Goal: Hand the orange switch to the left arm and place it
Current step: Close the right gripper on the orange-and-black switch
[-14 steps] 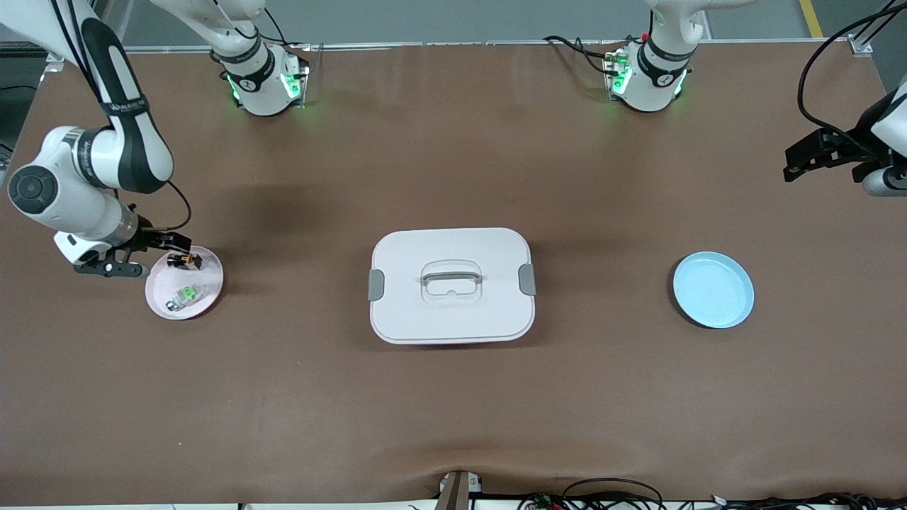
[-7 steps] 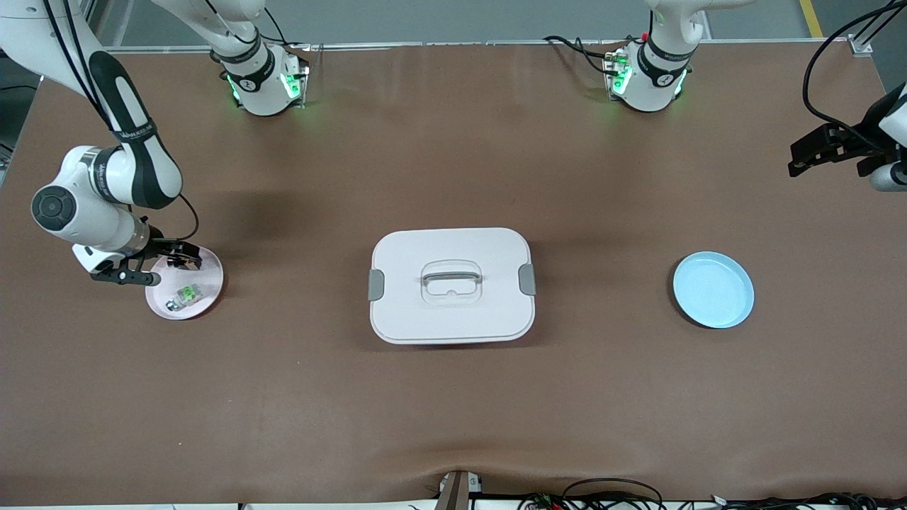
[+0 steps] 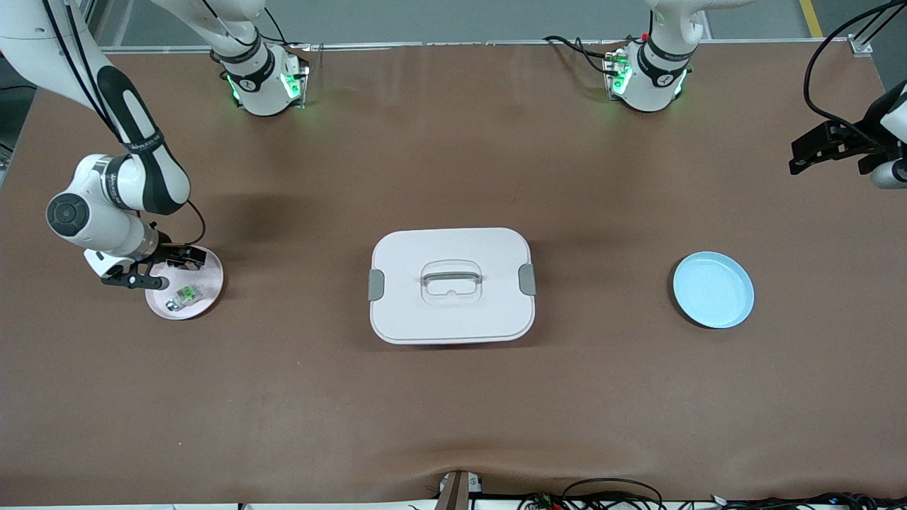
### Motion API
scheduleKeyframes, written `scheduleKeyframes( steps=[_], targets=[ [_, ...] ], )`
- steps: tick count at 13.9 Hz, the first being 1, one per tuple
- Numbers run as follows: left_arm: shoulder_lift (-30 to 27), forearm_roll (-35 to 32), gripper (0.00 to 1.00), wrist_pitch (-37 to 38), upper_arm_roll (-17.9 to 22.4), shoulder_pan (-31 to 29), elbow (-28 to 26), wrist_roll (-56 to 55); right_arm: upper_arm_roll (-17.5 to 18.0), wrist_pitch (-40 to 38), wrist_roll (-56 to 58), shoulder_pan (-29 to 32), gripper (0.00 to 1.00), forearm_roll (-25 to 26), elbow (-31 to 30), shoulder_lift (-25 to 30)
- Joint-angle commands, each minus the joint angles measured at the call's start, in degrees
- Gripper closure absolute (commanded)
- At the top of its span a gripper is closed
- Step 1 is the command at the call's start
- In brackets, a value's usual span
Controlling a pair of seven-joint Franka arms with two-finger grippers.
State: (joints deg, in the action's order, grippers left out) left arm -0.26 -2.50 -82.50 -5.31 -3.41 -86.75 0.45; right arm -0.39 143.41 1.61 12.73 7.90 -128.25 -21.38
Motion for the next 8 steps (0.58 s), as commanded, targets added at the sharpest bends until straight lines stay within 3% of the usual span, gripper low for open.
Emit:
scheduleKeyframes(
  steps=[1,8],
  targets=[
    [-0.4,0.9,0.00,1.0,-0.1,-0.6,0.5,1.0,0.5,0.1,0.3,1.5,0.00,0.8,1.0,-1.2],
    [0.1,0.8,0.00,1.1,-0.1,-0.5,0.5,1.0,0.4,0.0,0.3,1.4,0.00,0.9,1.1,-1.4]
  ],
)
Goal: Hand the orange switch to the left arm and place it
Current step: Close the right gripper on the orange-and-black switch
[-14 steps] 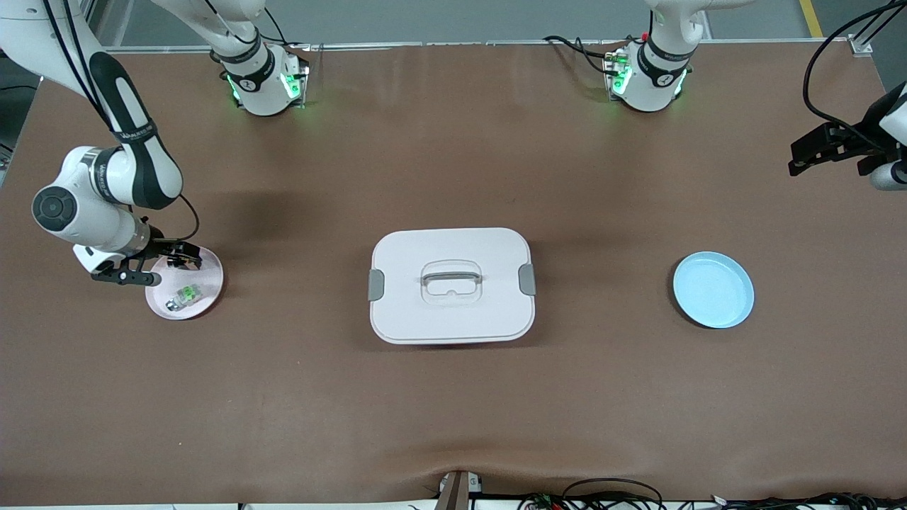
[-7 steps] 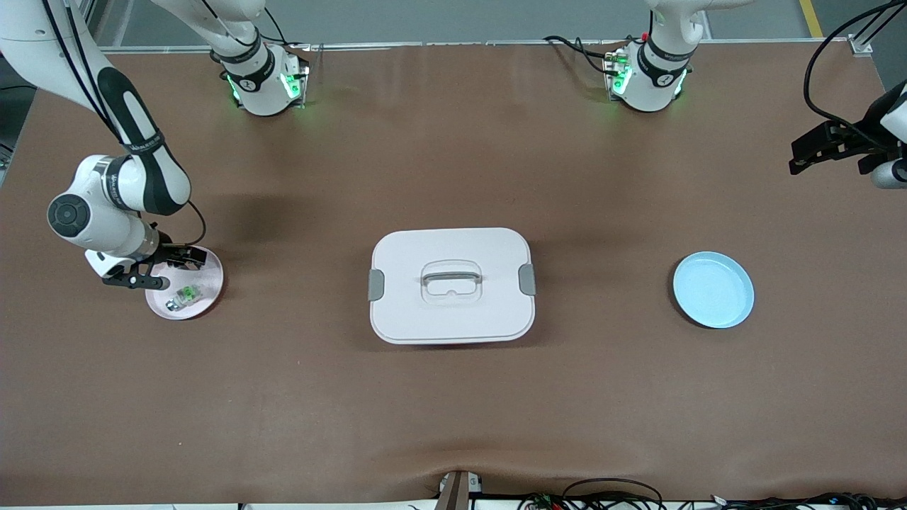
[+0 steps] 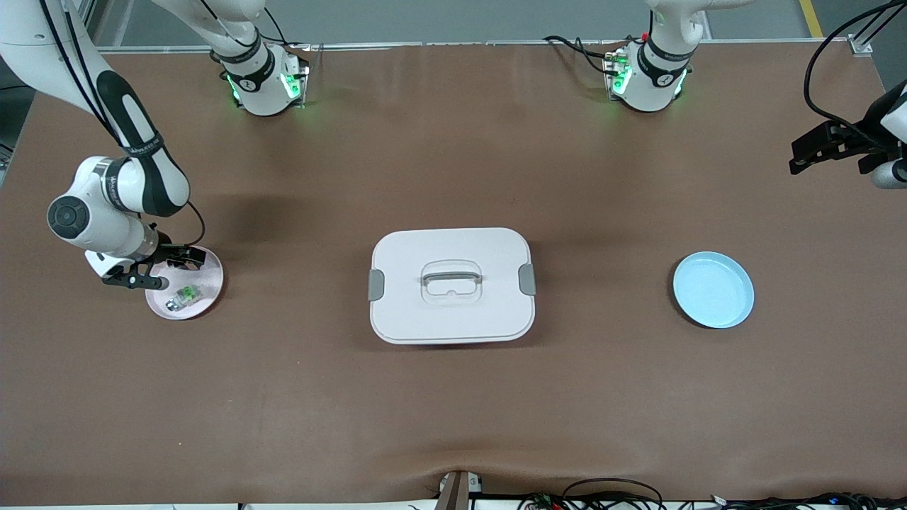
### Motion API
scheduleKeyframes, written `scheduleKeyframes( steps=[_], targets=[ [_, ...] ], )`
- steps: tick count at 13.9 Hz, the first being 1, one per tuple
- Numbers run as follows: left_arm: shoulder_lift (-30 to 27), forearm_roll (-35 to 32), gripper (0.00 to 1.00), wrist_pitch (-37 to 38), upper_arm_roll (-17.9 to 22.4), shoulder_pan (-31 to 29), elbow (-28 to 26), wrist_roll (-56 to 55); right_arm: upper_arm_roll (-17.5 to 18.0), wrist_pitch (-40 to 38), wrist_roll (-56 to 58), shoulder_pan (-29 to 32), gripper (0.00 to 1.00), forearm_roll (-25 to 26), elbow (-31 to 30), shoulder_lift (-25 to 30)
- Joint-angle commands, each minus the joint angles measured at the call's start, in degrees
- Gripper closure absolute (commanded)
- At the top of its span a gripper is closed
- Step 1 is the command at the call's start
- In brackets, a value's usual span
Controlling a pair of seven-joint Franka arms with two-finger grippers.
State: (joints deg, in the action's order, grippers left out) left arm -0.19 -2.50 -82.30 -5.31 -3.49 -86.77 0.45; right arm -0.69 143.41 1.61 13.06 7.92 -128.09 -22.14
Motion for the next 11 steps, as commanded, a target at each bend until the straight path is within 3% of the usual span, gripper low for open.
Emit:
scheduleKeyframes(
  steps=[1,7,11],
  targets=[
    [0.0,0.8,0.00,0.9,-0.1,-0.5,0.5,1.0,0.7,0.0,0.3,1.1,0.00,1.0,0.9,-0.6],
    [0.5,0.8,0.00,0.7,-0.2,-0.1,0.5,0.3,0.8,0.3,0.3,1.1,0.00,2.6,1.8,-1.6],
    [0.7,0.8,0.00,0.8,-0.4,-0.1,0.4,0.1,0.8,0.3,0.7,1.0,0.28,3.1,1.8,-1.7]
  ],
)
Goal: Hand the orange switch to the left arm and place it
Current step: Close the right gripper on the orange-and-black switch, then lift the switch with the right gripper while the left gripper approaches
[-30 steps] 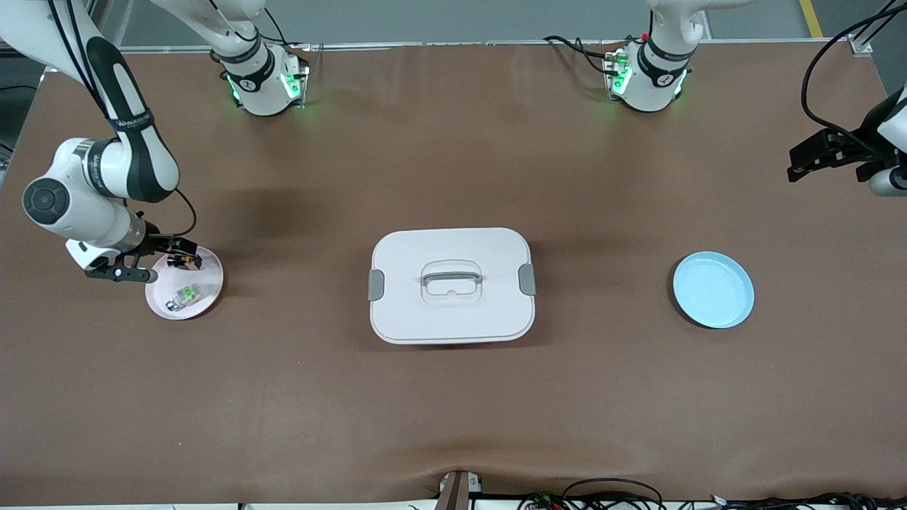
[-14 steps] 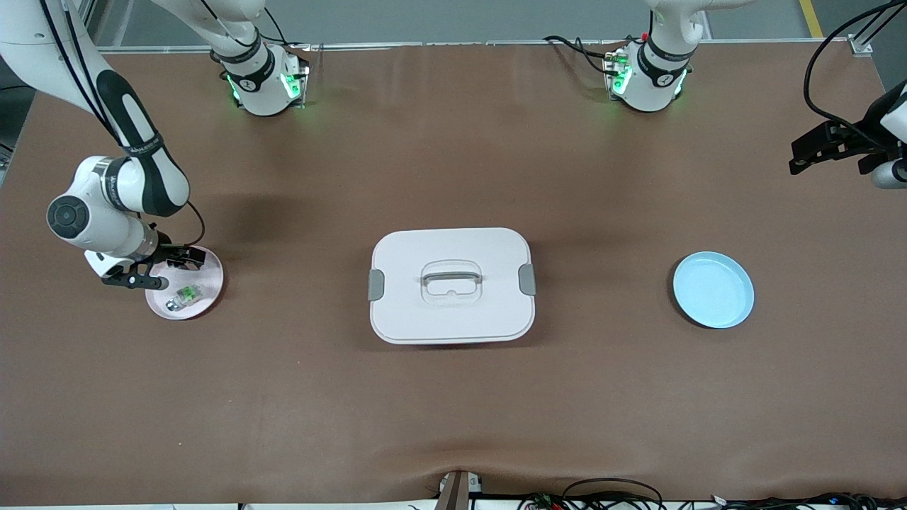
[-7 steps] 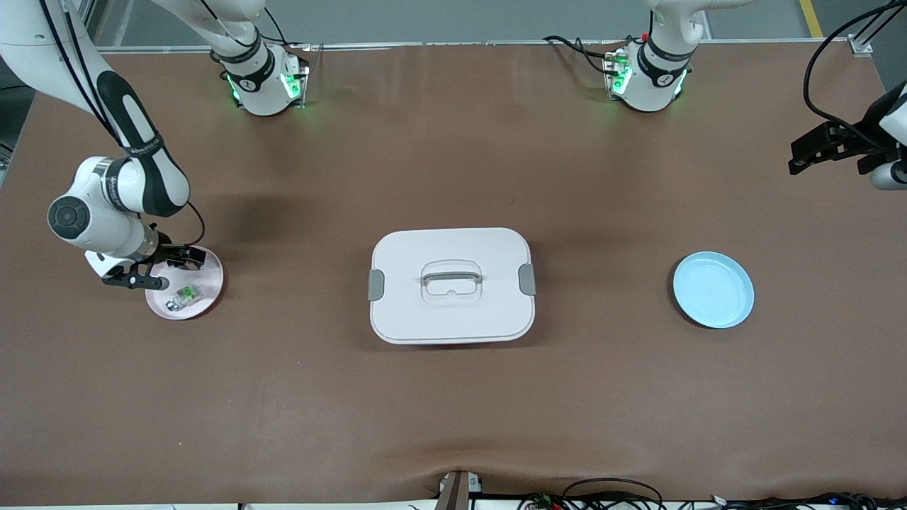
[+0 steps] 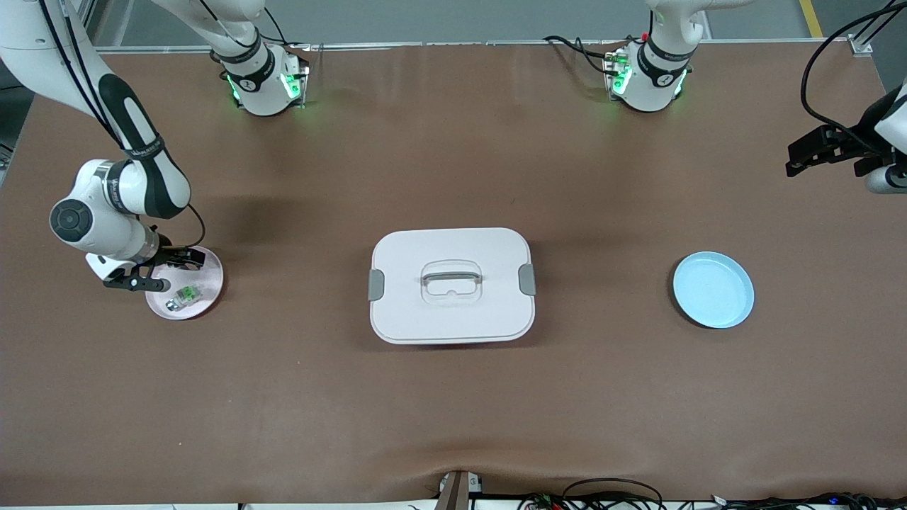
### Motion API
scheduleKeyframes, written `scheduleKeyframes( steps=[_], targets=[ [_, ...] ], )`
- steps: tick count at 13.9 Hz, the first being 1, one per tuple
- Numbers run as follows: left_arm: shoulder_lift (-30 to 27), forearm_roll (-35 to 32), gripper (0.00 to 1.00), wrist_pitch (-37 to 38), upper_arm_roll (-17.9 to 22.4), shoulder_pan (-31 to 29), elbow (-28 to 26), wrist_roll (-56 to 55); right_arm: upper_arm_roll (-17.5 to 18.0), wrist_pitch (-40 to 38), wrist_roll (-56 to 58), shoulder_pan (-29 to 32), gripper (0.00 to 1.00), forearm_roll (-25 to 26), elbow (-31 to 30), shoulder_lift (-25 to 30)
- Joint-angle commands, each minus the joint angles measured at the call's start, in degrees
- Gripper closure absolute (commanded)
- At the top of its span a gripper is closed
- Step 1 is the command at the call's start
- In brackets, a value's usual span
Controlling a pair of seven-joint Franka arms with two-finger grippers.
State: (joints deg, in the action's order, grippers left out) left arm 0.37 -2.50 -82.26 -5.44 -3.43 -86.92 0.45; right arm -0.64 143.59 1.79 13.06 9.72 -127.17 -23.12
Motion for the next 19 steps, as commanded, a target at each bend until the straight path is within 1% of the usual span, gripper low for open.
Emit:
scheduleKeyframes(
  steps=[1,4,6,8,10,12,14,16,19],
  targets=[
    [0.6,0.7,0.00,0.8,-0.3,-0.1,0.6,0.0,0.7,0.1,0.7,1.0,0.36,1.3,0.9,-0.8],
    [1.0,0.5,0.00,0.6,-0.4,0.2,0.7,-0.2,0.8,-0.8,0.8,0.7,0.64,1.5,0.9,-0.6],
    [1.0,0.7,0.00,0.6,-0.4,0.1,0.8,-0.2,0.9,-3.6,0.8,0.7,0.65,1.5,1.3,0.1],
    [1.0,0.5,0.00,0.4,-0.5,0.2,0.8,-0.3,1.1,-10.0,2.5,0.6,0.65,1.4,4.0,1.8],
    [1.0,0.0,0.00,0.2,-0.5,0.2,0.7,-0.3,2.0,-24.0,3.1,-0.3,0.65,1.1,10.2,4.0],
    [1.0,-0.1,0.00,0.2,-0.5,0.3,0.7,-0.3,3.1,-38.0,2.7,-2.0,0.65,0.5,18.8,4.5],
    [1.0,-0.1,0.00,0.2,-0.5,0.3,0.7,-0.3,3.9,-48.8,2.3,-3.9,0.66,-1.9,26.4,4.5],
    [0.9,-0.1,0.00,0.2,-0.6,0.2,0.7,-0.2,3.9,-57.3,0.1,-6.1,0.66,-5.3,33.5,4.5],
    [0.2,0.7,0.00,0.4,-1.3,0.3,0.7,-0.1,4.2,-65.8,-9.7,-10.8,0.66,-9.1,41.4,4.5]
  ],
)
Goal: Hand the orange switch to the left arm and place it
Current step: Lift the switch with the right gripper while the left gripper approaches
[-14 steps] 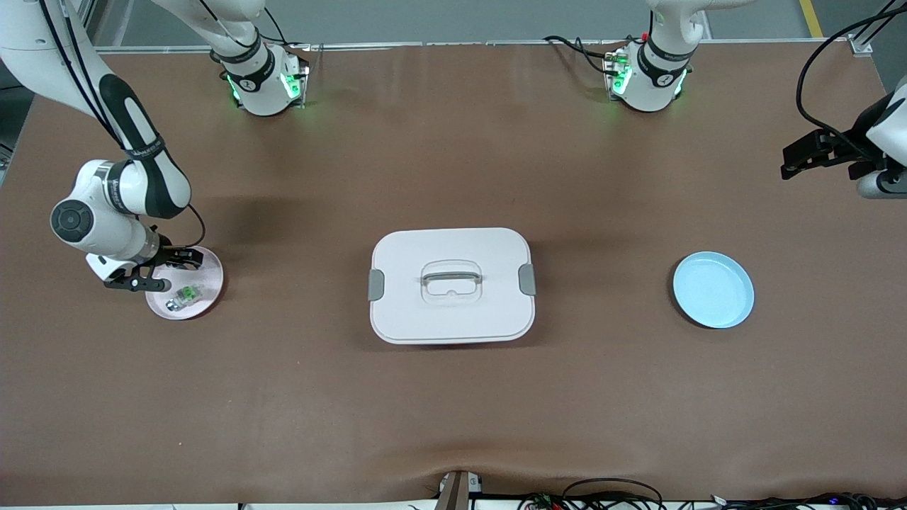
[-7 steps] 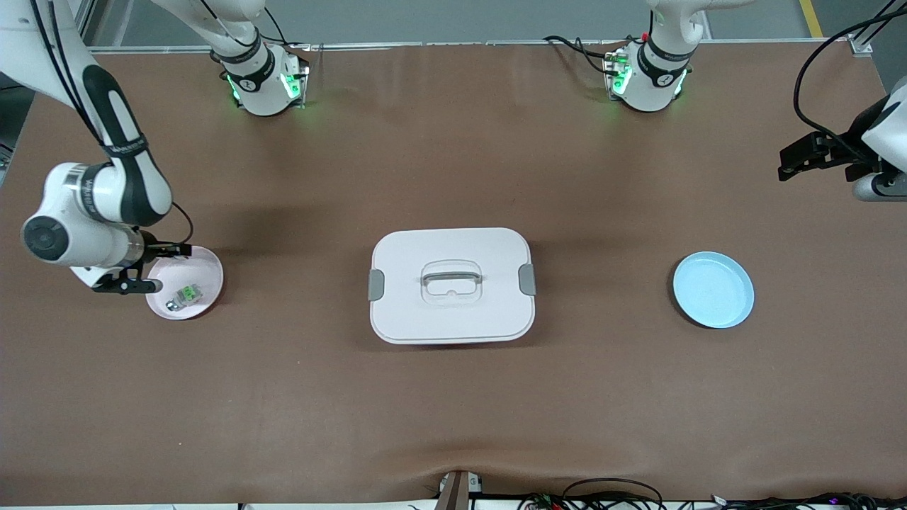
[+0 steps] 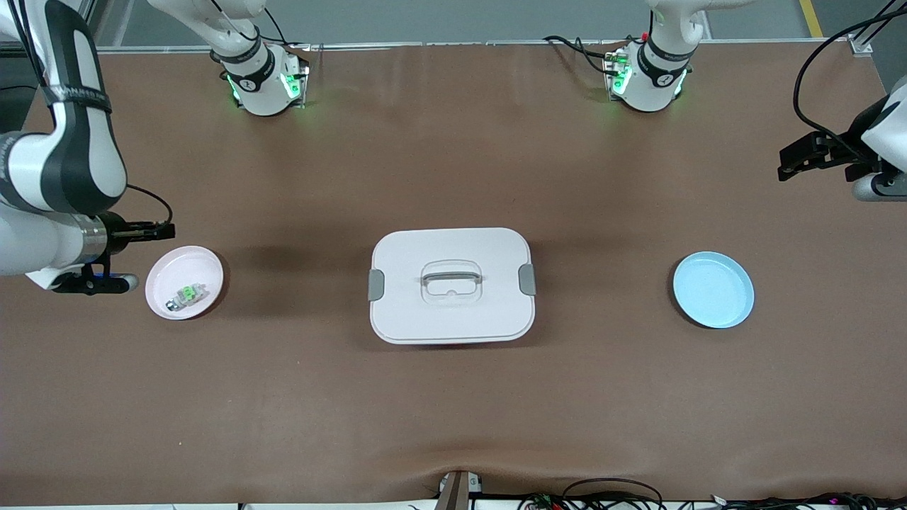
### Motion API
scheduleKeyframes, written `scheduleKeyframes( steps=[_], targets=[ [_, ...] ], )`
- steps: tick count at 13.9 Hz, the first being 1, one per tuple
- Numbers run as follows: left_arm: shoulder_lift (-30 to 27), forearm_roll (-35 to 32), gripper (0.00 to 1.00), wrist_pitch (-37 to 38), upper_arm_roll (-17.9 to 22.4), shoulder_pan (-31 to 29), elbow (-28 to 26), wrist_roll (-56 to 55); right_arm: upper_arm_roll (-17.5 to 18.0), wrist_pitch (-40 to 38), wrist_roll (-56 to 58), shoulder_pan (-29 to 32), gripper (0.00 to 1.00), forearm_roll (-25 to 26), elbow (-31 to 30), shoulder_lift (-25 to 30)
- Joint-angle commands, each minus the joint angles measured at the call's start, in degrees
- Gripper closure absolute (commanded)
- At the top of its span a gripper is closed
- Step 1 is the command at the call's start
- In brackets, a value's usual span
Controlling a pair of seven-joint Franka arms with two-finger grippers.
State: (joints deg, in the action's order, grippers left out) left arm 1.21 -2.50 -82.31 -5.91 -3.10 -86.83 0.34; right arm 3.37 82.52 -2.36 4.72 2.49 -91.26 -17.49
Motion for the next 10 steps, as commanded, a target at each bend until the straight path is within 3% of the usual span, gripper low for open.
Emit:
scheduleKeyframes(
  steps=[1,7,10],
  targets=[
    [-0.5,0.8,0.00,0.5,-1.4,-0.1,0.6,-0.1,0.3,-6.8,-8.2,-3.7,0.66,-3.6,7.4,-1.1],
    [1.7,1.8,0.00,-0.9,-1.6,0.3,0.3,-1.7,0.4,-9.0,-28.6,-8.8,0.66,-18.1,12.5,-1.1],
    [2.6,5.1,0.00,-2.6,-2.4,0.4,0.3,-2.3,0.5,-9.0,-40.0,-10.0,0.66,-29.8,12.9,-1.1]
  ],
)
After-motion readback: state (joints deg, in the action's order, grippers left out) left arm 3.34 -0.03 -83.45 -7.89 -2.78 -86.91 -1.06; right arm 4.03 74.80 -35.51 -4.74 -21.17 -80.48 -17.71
